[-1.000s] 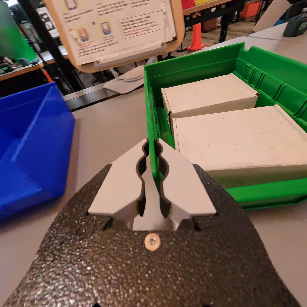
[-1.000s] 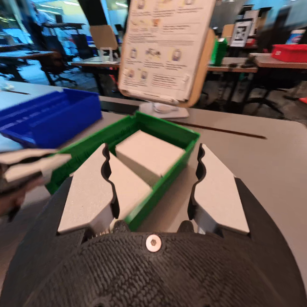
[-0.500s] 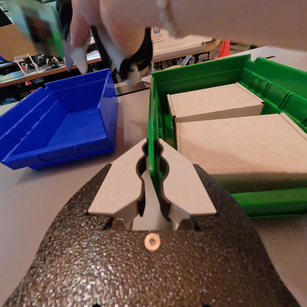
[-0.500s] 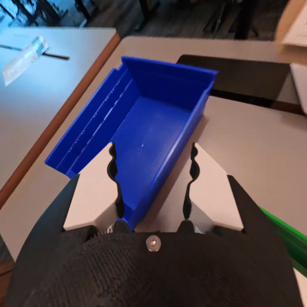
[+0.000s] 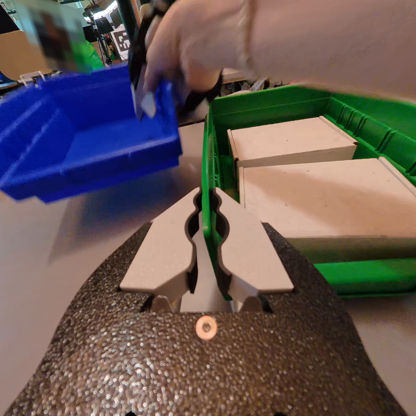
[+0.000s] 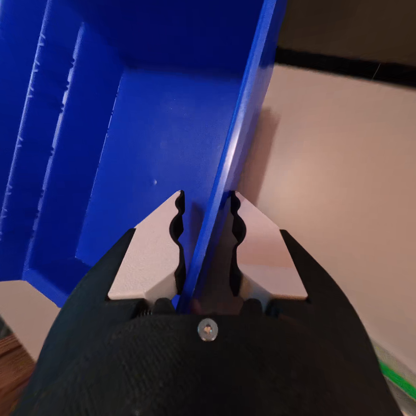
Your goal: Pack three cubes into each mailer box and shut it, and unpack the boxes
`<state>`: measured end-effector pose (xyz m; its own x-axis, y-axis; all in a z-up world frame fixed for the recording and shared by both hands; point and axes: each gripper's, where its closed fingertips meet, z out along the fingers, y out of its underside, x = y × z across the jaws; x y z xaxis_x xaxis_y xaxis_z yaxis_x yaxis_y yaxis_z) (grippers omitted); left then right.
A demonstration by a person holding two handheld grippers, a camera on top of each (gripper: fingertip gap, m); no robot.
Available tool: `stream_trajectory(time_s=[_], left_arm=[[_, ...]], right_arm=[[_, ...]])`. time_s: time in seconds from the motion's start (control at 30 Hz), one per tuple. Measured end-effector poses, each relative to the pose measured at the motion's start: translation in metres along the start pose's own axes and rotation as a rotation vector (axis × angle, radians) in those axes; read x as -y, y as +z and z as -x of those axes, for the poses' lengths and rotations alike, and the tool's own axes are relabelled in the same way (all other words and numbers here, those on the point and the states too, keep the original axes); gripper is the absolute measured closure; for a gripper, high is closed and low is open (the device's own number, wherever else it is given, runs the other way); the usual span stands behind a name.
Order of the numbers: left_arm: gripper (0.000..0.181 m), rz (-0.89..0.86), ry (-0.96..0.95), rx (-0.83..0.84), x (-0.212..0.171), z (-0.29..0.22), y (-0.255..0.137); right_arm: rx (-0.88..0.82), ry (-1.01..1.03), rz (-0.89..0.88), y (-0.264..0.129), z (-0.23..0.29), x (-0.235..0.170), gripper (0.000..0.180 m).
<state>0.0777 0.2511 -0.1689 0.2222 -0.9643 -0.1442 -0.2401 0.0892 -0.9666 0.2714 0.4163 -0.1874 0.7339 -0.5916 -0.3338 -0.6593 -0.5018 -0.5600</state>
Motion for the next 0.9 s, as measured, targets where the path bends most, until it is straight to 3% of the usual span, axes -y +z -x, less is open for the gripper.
stream_trajectory(time_s=[0.1, 0.23, 0.33, 0.43, 0.6, 0.77, 0.9], left_arm=[[0.175, 0.008, 0.026, 0.024, -0.003, 0.016, 0.0], [0.173, 0.031, 0.042, 0.087, -0.007, 0.056, 0.005], [0.174, 0.051, -0.015, 0.123, -0.011, 0.095, 0.012], [0.175, 0.068, -0.041, 0.185, -0.014, 0.136, 0.02], [0.177, 0.076, -0.13, 0.258, -0.021, 0.193, 0.038], [0.177, 0.099, -0.163, 0.334, -0.024, 0.232, 0.054], [0.176, 0.122, -0.143, 0.386, -0.025, 0.25, 0.061]], right_arm=[[0.093, -0.014, -0.09, -0.069, -0.012, 0.043, 0.14], [0.123, -0.071, -0.264, -0.2, -0.07, 0.093, 0.14], [0.053, -0.113, -0.359, -0.291, -0.142, 0.089, 0.141], [-0.035, -0.104, -0.385, -0.35, -0.229, 0.047, 0.14], [-0.185, -0.037, -0.296, -0.383, -0.383, -0.049, 0.141], [-0.28, 0.124, -0.139, -0.361, -0.504, -0.118, 0.139], [-0.322, 0.166, -0.049, -0.342, -0.557, -0.139, 0.139]])
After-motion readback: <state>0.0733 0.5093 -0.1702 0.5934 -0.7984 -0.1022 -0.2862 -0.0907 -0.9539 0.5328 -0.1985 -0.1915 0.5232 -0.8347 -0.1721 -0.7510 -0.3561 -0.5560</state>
